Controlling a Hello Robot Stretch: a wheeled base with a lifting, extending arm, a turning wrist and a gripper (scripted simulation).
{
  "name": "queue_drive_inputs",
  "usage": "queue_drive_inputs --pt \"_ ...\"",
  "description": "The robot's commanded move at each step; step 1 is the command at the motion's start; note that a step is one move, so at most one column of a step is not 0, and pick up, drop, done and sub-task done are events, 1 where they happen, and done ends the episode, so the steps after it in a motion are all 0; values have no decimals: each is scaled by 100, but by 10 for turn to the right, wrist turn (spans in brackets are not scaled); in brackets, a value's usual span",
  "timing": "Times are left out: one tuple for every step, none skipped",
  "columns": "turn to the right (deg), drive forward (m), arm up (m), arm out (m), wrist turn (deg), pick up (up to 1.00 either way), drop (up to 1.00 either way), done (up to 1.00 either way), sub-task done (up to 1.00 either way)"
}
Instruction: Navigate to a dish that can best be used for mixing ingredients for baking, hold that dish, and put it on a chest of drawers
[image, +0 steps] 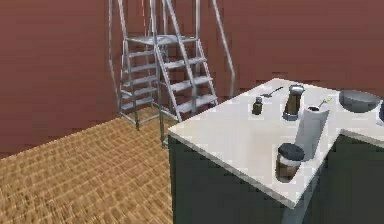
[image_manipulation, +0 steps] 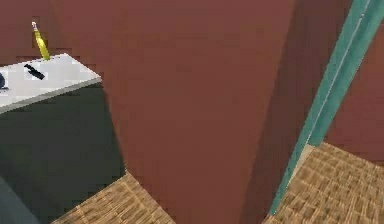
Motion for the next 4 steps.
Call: queue_drive_inputs --pt "450 0 0 0 0 0 0 0 0" --pt "150 0 0 0 0 0 0 0 0" --pt "0 40 0 0 0 0 0 0 0" --pt "-30 0 0 0 0 0 0 0 0"
